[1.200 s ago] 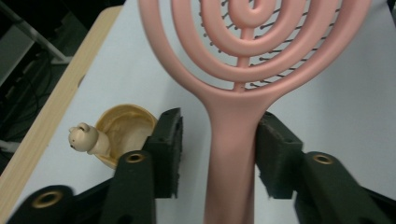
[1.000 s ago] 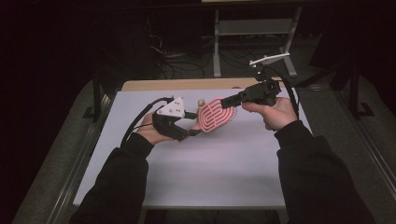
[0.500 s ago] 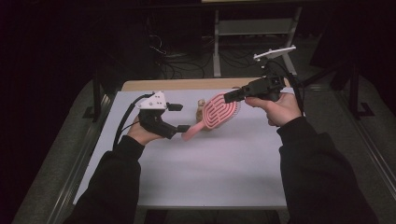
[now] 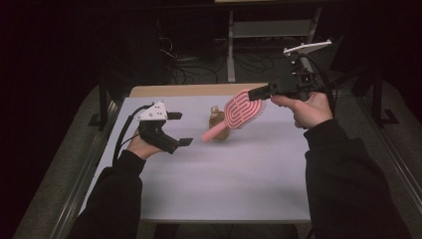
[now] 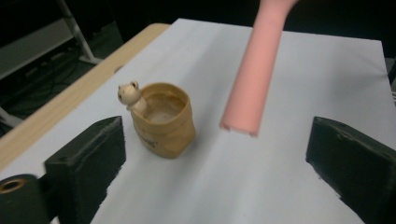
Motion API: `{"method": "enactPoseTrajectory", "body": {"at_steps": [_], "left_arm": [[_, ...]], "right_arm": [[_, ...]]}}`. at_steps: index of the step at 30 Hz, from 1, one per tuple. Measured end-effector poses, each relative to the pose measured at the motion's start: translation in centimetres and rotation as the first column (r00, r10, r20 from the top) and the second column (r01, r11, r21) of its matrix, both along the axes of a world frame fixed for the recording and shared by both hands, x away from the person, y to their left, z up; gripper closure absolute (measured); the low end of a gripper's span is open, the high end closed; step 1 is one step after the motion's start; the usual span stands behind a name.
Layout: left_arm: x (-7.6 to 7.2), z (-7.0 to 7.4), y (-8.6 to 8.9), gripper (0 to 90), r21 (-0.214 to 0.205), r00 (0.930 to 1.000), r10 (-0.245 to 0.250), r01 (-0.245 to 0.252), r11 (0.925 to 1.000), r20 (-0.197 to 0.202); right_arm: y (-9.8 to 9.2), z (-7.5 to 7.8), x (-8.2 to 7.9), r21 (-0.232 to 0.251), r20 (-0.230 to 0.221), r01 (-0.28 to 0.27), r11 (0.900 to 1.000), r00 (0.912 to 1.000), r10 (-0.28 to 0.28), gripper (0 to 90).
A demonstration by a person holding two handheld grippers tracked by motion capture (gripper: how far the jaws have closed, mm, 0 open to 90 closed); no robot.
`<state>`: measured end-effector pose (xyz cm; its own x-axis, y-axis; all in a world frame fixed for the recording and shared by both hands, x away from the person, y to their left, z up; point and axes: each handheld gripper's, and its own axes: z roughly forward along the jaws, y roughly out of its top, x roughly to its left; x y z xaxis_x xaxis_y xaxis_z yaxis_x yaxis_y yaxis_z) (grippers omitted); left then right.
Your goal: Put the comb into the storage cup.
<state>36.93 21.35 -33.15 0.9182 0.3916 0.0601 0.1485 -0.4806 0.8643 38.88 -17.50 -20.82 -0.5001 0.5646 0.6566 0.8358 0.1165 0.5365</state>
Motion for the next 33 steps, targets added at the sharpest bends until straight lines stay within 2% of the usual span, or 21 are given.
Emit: {"method": "enactPoseTrajectory", "body": {"at_steps": [3, 6, 10, 12, 25, 29, 33], "left_arm": [[0.0, -0.6, 0.5, 0.0, -0.008, 0.9998, 0.001, -0.001, 1.0000, -0.018], [-0.2, -1.1, 1.0, 0.0, -0.026, 0.9998, 0.018, -0.018, 0.9995, -0.006], [-0.4, -1.8, 1.7, 0.0, -0.030, 0.9995, 0.030, -0.030, 0.9991, -0.012], [-0.4, -2.1, 2.0, 0.0, -0.041, 0.9991, 0.036, -0.037, 0.9985, -0.021], [-0.7, -4.6, 4.0, 0.0, -0.047, 0.9949, 0.065, -0.069, 0.9965, -0.077], [-1.0, -5.1, 4.6, 0.0, -0.061, 0.9946, 0.075, -0.080, 0.9949, -0.072], [-1.1, -5.5, 5.2, 0.0, -0.073, 0.9927, 0.099, -0.104, 0.9919, -0.069]], "right_arm": [[-0.4, 0.2, 0.1, -0.003, 0.006, 0.010, 0.9999, 0.9999, -0.010, 66.2], [-0.8, 0.3, 0.2, -0.003, 0.010, 0.020, 0.9998, 0.9997, -0.020, 66.2], [-1.3, 0.5, 0.4, -0.001, 0.017, 0.035, 0.9994, 0.9992, -0.035, 66.2], [-1.4, 0.5, 0.4, -0.006, 0.018, 0.040, 0.9992, 0.9990, -0.040, 66.2], [-2.7, 1.3, 0.9, -0.012, 0.042, 0.091, 0.9958, 0.9951, -0.090, 66.2], [-3.0, 1.3, 1.3, -0.009, 0.038, 0.108, 0.9941, 0.9935, -0.107, 66.2], [-2.9, 1.6, 1.5, -0.020, 0.055, 0.114, 0.9933, 0.9921, -0.113, 66.2]]}}
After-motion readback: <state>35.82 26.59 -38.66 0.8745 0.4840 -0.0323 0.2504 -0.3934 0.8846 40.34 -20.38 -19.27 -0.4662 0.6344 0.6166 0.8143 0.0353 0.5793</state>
